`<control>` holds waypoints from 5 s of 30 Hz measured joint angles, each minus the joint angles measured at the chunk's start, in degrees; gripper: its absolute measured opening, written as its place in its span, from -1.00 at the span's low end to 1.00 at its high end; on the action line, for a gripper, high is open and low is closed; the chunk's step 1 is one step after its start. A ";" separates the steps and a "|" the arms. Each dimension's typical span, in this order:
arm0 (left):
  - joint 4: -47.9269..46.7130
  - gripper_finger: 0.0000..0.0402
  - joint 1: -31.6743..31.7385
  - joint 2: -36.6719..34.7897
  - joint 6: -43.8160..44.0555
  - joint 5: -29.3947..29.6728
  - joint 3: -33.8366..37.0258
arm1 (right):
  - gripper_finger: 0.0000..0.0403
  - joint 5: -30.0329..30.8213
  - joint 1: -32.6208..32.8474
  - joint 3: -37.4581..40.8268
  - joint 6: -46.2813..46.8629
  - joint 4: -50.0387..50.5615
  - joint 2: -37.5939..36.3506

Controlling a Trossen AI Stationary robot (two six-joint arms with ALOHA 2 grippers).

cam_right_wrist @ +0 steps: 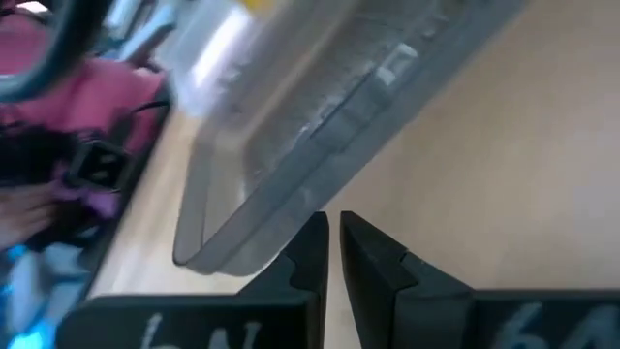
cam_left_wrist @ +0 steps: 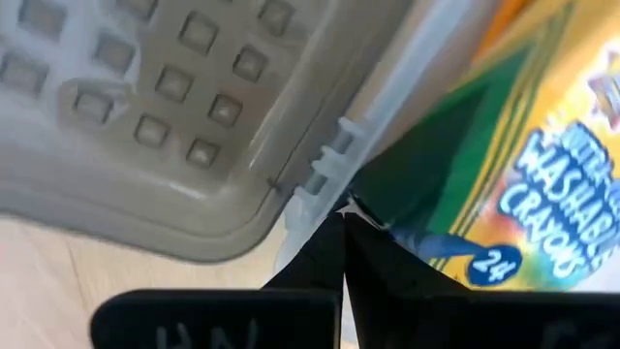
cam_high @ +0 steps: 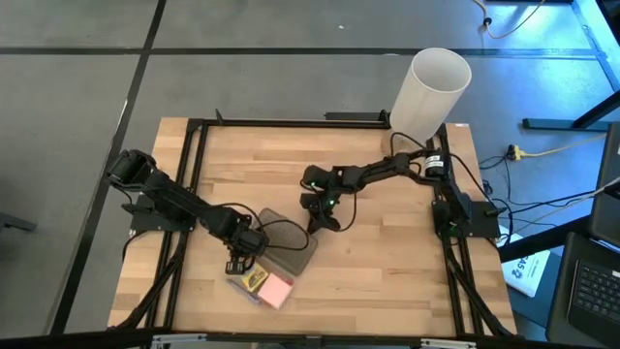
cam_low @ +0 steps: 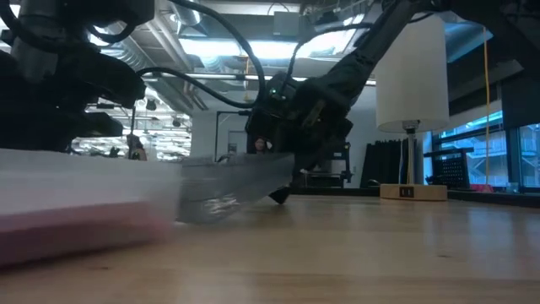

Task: Pack school essentials
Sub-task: Close the lid of the supply box, then move the supply box to the middle of the table

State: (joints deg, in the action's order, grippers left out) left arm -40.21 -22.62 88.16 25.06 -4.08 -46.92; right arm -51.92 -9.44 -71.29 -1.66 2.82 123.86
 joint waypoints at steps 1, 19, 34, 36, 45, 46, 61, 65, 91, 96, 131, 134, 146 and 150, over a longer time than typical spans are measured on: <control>0.01 -1.00 0.13 0.00 0.00 0.02 0.00 | -0.83 -1.35 0.26 -0.62 -0.04 0.38 0.06; -0.04 -1.00 1.41 -0.02 -0.13 0.91 -0.02 | -0.83 -4.89 2.61 -6.78 -1.58 -0.10 0.10; -0.07 -1.00 1.29 -1.64 1.45 3.14 -0.11 | -0.83 -4.78 3.79 -10.60 -1.46 0.99 0.01; -0.05 -1.00 1.30 -2.50 1.46 3.44 -0.11 | -0.83 -4.78 3.79 -11.16 -1.63 1.65 -0.01; -0.34 -1.00 1.30 -8.36 1.57 6.22 -0.11 | -0.83 -4.72 3.77 -11.27 -1.58 1.62 -0.12; -0.46 -1.00 1.30 -9.13 1.57 6.21 -0.11 | -0.83 -4.72 3.77 -11.27 -1.54 1.57 -0.12; -1.19 -1.00 1.08 -25.05 1.55 6.54 -0.11 | -0.83 -0.17 6.01 -16.46 -3.69 1.68 -0.14; -1.50 -1.00 1.08 -31.83 1.26 6.50 -0.11 | -0.83 0.18 6.64 -18.52 -4.52 1.74 -0.14; -3.99 -1.00 1.07 -45.07 0.31 11.91 -0.09 | -0.83 21.74 15.24 -23.55 -4.96 -1.47 3.86; -3.86 -1.00 1.08 -44.66 1.69 11.51 -0.09 | -0.83 21.04 15.13 -24.56 -4.81 -0.41 4.32; 11.45 -1.00 -16.45 -6.45 16.40 7.89 -0.22 | -0.83 35.83 16.48 -24.63 4.66 48.30 -8.55; 12.40 -1.00 -15.78 -4.32 16.39 7.69 -0.46 | -0.83 35.97 17.63 -24.63 5.95 49.40 -8.61; 17.07 -1.00 -6.56 -2.38 10.97 17.60 -0.22 | -0.83 35.94 22.03 -24.63 10.58 56.90 -8.67; 18.05 -1.00 -0.81 -2.32 6.18 21.54 -0.13 | -0.83 35.94 22.82 -24.61 10.64 58.01 -8.68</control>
State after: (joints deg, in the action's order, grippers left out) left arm -22.16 -23.43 85.84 31.24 17.47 -47.05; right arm -15.99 13.38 -95.90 8.97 60.83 115.19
